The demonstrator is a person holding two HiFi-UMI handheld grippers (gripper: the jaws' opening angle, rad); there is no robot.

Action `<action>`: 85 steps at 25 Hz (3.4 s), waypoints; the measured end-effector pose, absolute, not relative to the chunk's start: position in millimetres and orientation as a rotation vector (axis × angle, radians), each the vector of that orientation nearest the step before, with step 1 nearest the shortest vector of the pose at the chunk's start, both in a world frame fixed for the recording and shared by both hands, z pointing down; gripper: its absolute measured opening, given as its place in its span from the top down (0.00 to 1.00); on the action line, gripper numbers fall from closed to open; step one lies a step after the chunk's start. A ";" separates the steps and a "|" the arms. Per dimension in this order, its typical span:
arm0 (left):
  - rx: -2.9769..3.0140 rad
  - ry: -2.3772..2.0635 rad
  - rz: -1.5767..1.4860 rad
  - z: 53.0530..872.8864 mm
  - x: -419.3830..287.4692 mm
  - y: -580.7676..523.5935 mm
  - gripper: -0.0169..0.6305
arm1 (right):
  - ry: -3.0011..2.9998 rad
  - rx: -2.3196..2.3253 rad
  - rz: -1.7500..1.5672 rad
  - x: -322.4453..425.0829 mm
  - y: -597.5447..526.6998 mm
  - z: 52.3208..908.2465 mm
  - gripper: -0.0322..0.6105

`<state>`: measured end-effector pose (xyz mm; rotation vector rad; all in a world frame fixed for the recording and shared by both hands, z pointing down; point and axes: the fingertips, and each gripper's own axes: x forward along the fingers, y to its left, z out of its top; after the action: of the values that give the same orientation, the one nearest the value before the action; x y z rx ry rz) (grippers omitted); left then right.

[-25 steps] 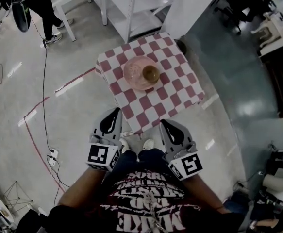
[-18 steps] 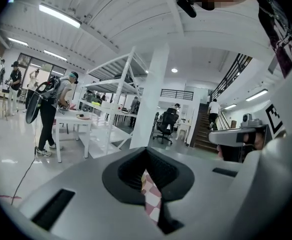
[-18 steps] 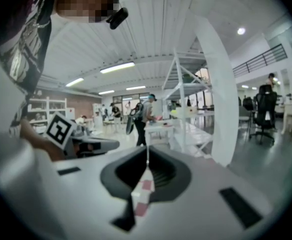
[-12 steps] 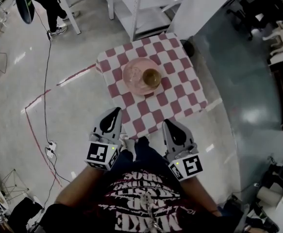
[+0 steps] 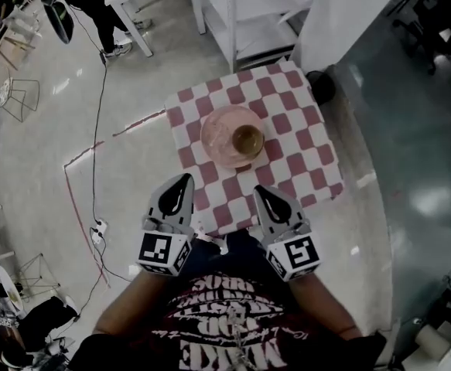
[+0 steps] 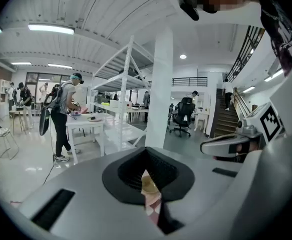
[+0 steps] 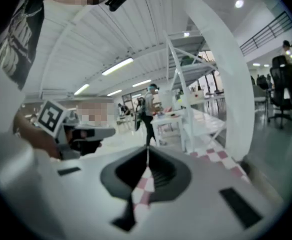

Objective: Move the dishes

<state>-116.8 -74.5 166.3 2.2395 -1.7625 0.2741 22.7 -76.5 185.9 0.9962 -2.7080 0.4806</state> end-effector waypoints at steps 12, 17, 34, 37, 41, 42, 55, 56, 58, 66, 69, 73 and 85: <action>2.192 -1.809 0.384 180.7 -127.1 -87.5 0.93 | -2.620 0.907 0.565 9.9 -114.5 219.5 0.89; 2.237 -1.707 0.381 201.1 -136.2 -115.6 0.93 | -2.549 0.967 0.575 -4.4 -122.4 236.9 0.89; 2.301 -1.300 0.390 282.4 -180.7 -234.2 0.93 | -2.217 1.384 0.602 -39.7 -196.6 253.2 0.89; 2.276 -1.318 0.377 302.2 -184.3 -245.9 0.93 | -2.181 1.380 0.634 -31.2 -196.4 277.2 0.89; 2.233 -1.372 0.383 332.6 -184.5 -252.5 0.93 | -2.178 1.316 0.663 -21.1 -192.5 323.9 0.89; 2.218 -1.385 0.390 340.6 -184.0 -251.2 0.93 | -2.178 1.301 0.668 -19.1 -191.5 336.3 0.89; 2.051 -1.368 0.402 422.7 -170.7 -171.5 0.93 | -2.234 1.305 0.727 2.4 -192.1 402.9 0.67; 2.044 -1.358 0.409 428.5 -168.8 -167.6 0.93 | -2.235 1.308 0.747 4.7 -192.1 406.1 0.66; 2.026 -1.340 0.421 440.4 -165.0 -162.6 0.93 | -2.217 1.327 0.786 11.8 -193.3 416.7 0.65; 2.015 -1.288 0.416 460.1 -149.4 -143.4 0.93 | -2.040 1.421 1.008 28.9 -202.1 477.8 0.63; 2.037 -1.250 0.432 460.2 -142.8 -139.2 0.93 | -1.989 1.441 1.120 28.8 -209.0 490.4 0.64; 2.034 -1.233 0.438 462.5 -142.2 -137.0 0.93 | -1.961 1.372 1.063 17.4 -217.1 508.4 0.64; 2.048 -1.232 0.446 468.5 -148.2 -146.9 0.93 | -1.986 1.262 0.856 23.2 -242.0 498.5 0.88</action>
<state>-148.2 -146.9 468.5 2.0481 -1.2317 0.4455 23.2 -242.0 498.5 1.2624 -1.9856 0.8563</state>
